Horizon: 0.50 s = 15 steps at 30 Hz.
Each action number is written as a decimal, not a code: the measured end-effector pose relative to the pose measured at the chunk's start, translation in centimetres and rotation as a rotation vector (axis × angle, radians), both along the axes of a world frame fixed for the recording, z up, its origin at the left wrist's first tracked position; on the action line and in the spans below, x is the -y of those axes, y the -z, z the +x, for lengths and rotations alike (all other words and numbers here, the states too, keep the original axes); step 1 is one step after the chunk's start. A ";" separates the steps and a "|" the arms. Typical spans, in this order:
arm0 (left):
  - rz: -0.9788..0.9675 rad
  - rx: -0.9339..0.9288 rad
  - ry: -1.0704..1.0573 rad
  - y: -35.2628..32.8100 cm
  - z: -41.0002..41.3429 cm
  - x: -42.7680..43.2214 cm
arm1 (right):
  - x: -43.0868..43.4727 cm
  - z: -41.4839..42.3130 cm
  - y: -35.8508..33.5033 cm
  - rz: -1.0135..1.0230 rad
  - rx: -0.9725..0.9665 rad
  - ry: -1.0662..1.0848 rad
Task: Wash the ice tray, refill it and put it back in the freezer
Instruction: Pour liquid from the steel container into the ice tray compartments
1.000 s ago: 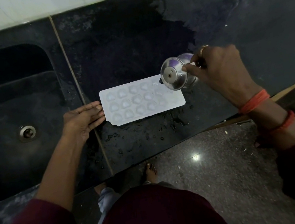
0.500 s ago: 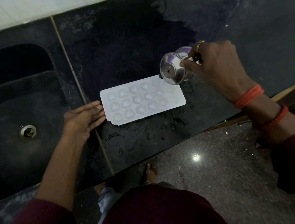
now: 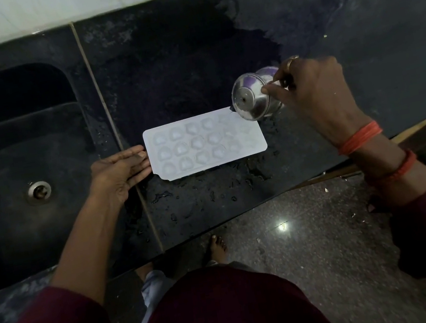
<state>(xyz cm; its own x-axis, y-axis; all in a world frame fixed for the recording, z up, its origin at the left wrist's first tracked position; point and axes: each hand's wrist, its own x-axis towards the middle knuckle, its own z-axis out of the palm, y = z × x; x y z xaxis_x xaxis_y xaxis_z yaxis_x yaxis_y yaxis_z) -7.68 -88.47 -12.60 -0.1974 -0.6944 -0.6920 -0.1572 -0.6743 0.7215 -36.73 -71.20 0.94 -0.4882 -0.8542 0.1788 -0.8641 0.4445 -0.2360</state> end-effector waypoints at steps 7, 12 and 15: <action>0.003 -0.007 0.001 -0.1 0.0 0.0 | 0.1 0.2 0.0 -0.057 0.083 -0.002; 0.004 -0.005 0.002 -0.1 0.1 0.0 | 0.6 0.7 0.3 -0.052 0.086 -0.033; 0.007 -0.003 -0.007 -0.2 0.0 0.0 | 0.9 1.0 0.5 -0.067 0.072 -0.046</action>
